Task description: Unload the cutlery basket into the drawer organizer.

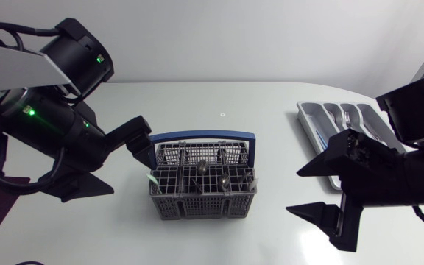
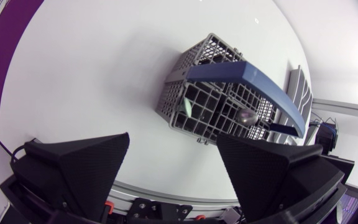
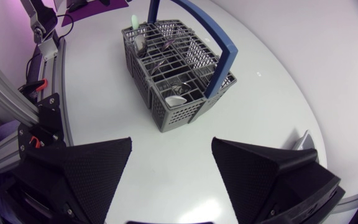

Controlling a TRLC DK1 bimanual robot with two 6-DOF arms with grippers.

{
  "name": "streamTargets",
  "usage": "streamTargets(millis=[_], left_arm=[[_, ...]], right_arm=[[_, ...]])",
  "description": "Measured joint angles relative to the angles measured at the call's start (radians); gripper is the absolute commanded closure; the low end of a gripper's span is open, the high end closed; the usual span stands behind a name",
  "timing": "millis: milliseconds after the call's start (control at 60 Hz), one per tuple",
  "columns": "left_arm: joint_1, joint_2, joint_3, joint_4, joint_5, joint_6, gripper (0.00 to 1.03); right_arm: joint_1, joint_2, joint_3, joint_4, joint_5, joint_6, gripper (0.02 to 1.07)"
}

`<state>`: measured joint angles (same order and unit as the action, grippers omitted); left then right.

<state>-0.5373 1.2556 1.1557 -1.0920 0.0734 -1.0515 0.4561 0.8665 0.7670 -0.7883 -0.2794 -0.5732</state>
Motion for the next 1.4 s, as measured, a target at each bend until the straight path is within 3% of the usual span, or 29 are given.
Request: streamTargets(millis=[167,383,533,600,683,833,1400], left_arm=[[0.019,0.000,-0.025,0.061,-0.004,-0.023,0.12],[0.019,0.018,-0.043,0.097,-0.006,-0.030,0.12],[0.019,0.044,-0.047,0.124,-0.027,-0.031,0.26],[0.013,0.056,-0.050,0.132,-0.037,-0.039,0.26],[-0.001,0.073,-0.050,0.133,-0.038,-0.049,0.26],[-0.028,0.102,-0.050,0.137,-0.053,-0.052,0.36],[-0.035,0.152,-0.050,0.171,-0.092,-0.052,0.53]], right_arm=[[0.064,0.018,-0.021,0.055,0.046,0.050,0.14],[0.121,0.053,-0.037,0.105,0.060,0.095,0.14],[0.154,0.087,-0.049,0.144,0.072,0.121,0.14],[0.164,0.100,-0.049,0.156,0.074,0.129,0.14],[0.171,0.109,-0.049,0.169,0.076,0.133,0.14],[0.172,0.121,-0.051,0.187,0.076,0.142,0.14],[0.185,0.155,-0.068,0.218,0.076,0.151,0.14]])
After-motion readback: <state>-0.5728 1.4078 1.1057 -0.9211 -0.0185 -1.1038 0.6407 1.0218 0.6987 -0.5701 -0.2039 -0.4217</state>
